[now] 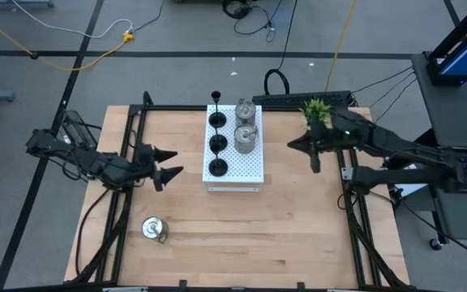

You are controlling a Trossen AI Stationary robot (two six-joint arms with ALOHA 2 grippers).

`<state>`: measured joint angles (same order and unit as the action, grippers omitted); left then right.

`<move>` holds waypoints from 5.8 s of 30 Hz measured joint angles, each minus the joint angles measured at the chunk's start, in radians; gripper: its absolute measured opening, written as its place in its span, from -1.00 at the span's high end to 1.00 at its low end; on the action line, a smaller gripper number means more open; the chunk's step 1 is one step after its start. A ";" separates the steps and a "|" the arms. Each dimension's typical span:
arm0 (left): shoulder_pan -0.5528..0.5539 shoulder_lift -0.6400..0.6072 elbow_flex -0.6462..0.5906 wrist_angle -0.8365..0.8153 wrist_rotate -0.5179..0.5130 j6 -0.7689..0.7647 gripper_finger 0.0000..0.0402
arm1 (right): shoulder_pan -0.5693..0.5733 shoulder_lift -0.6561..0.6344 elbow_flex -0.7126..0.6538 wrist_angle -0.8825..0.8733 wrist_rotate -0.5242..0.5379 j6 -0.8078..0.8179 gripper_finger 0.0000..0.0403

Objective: Pick & Place candle stick holders
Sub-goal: Put the silver scented candles on the shelf aligned with the other silver scented candles

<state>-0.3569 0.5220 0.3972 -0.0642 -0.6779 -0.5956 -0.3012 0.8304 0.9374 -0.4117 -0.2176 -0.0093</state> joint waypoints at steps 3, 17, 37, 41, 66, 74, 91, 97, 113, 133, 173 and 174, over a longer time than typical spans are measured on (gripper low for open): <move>0.000 0.002 0.037 0.018 0.000 0.082 -0.94 | 0.000 -0.095 -0.073 0.052 -0.014 0.071 1.00; 0.000 0.324 0.558 -0.720 0.153 -0.106 -0.94 | 0.000 -0.346 -0.330 0.283 -0.024 0.183 1.00; -0.042 0.743 1.059 -1.494 0.796 -0.796 -0.94 | 0.000 -0.414 -0.647 0.735 -0.101 0.286 1.00; -0.088 0.759 1.059 -1.497 0.813 -0.845 -0.94 | 0.000 -0.414 -0.720 0.851 -0.101 0.296 1.00; -0.122 0.761 1.058 -1.456 0.680 -0.801 -0.94 | -0.001 -0.413 -0.767 0.552 -0.143 0.266 1.00; -0.121 0.761 1.058 -1.400 0.625 -0.800 -0.94 | 0.000 -0.414 -0.767 0.556 0.059 0.256 1.00; -0.127 0.761 1.058 -1.401 0.625 -0.790 -0.94 | 0.000 -0.413 -0.766 0.495 -0.149 0.131 1.00; -0.127 0.761 1.058 -1.401 0.630 -0.837 -0.94 | 0.000 -0.434 -0.766 0.520 -0.092 0.130 1.00; -0.128 0.813 1.058 -1.456 0.684 -0.878 -0.94 | -0.001 -0.678 -0.766 0.491 0.007 0.152 1.00; -0.270 1.022 0.903 -1.444 1.025 -0.965 -0.95 | -0.001 -0.688 -0.766 0.489 0.007 0.154 1.00; -0.311 1.019 0.670 -1.150 0.897 -1.075 -0.95 | -0.001 -0.688 -0.766 0.491 0.004 0.211 1.00; -0.313 1.019 0.668 -1.149 0.898 -1.081 -0.95 | -0.001 -0.688 -0.766 0.491 0.004 0.211 1.00</move>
<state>-0.6699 1.5406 1.0652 -1.2133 0.2199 -1.6768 -0.3019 0.1425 0.1715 0.0794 -0.2134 0.2020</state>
